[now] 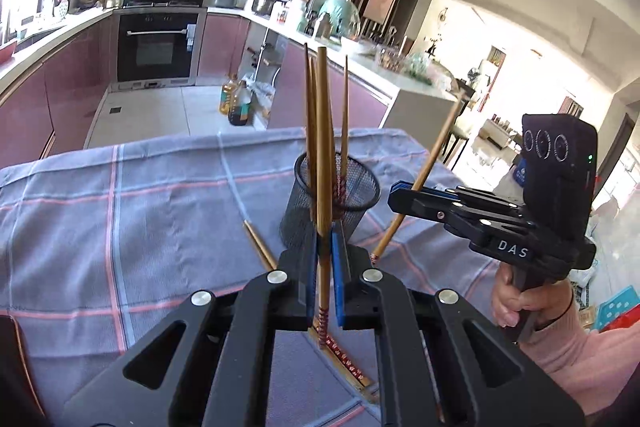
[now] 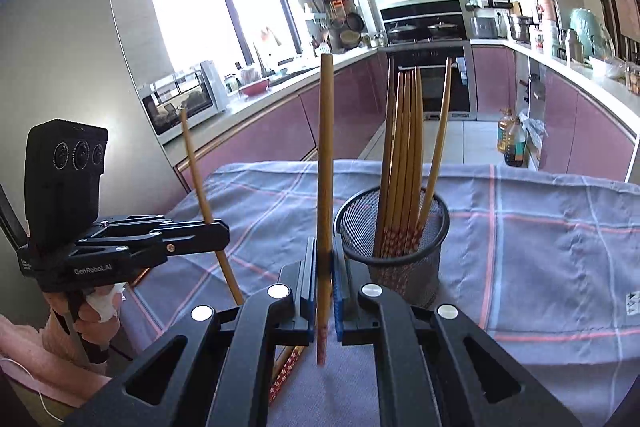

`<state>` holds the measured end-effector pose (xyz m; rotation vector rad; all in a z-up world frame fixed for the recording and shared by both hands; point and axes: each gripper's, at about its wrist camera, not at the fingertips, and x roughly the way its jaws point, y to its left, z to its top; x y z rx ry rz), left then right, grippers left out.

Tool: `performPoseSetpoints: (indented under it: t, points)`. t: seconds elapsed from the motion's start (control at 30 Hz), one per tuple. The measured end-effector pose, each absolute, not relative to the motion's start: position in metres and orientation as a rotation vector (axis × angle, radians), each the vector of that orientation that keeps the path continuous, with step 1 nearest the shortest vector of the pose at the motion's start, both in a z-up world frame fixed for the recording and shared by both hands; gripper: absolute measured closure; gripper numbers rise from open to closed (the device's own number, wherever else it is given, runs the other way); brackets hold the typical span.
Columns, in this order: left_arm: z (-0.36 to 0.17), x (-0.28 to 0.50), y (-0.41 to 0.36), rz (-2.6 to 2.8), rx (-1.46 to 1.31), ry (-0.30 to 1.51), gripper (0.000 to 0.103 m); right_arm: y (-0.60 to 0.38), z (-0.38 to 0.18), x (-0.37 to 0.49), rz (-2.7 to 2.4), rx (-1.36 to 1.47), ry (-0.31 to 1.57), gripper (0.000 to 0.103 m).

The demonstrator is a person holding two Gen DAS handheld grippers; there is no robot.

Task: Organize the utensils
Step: 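Raise the chopstick upright with the right gripper and insert it into the mesh cup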

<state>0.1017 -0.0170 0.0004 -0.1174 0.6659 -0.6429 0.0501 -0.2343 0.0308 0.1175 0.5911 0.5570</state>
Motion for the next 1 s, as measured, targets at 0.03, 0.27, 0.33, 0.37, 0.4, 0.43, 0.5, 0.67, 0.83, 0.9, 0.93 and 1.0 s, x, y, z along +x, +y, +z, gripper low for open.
performPoseSetpoints:
  t: [0.03, 0.27, 0.33, 0.37, 0.4, 0.43, 0.5, 0.67, 0.83, 0.9, 0.93, 1.0]
  points:
    - [0.004, 0.103, -0.017, -0.646, -0.122, 0.658, 0.096, -0.236, 0.035, 0.052, 0.556, 0.119, 0.583, 0.097]
    - [0.034, 0.112, -0.016, -0.650, -0.151, 0.583, 0.096, -0.243, 0.064, 0.059, 0.557, 0.106, 0.515, 0.097]
    - [0.045, 0.114, -0.018, -0.650, -0.151, 0.557, 0.096, -0.245, 0.075, 0.061, 0.554, 0.098, 0.494, 0.097]
    - [0.050, 0.117, -0.020, -0.651, -0.150, 0.543, 0.096, -0.246, 0.079, 0.061, 0.552, 0.096, 0.485, 0.097]
    - [0.056, 0.119, -0.022, -0.651, -0.150, 0.531, 0.096, -0.247, 0.084, 0.062, 0.553, 0.094, 0.475, 0.097]
    - [0.061, 0.121, -0.024, -0.653, -0.150, 0.521, 0.096, -0.247, 0.088, 0.062, 0.552, 0.091, 0.464, 0.097]
    - [0.071, 0.125, -0.028, -0.656, -0.151, 0.501, 0.096, -0.249, 0.096, 0.062, 0.545, 0.083, 0.441, 0.097]
    - [0.086, 0.139, -0.043, -0.672, -0.158, 0.486, 0.096, -0.253, 0.105, 0.070, 0.526, 0.085, 0.412, 0.097]
    - [0.081, 0.152, -0.059, -0.643, -0.131, 0.486, 0.096, -0.256, 0.101, 0.083, 0.506, 0.091, 0.416, 0.097]
    - [0.076, 0.156, -0.063, -0.629, -0.116, 0.497, 0.096, -0.256, 0.097, 0.087, 0.501, 0.094, 0.428, 0.097]
    - [0.071, 0.158, -0.065, -0.626, -0.107, 0.509, 0.096, -0.255, 0.094, 0.089, 0.500, 0.094, 0.438, 0.097]
    - [0.064, 0.160, -0.069, -0.631, -0.090, 0.537, 0.096, -0.253, 0.088, 0.093, 0.496, 0.091, 0.464, 0.097]
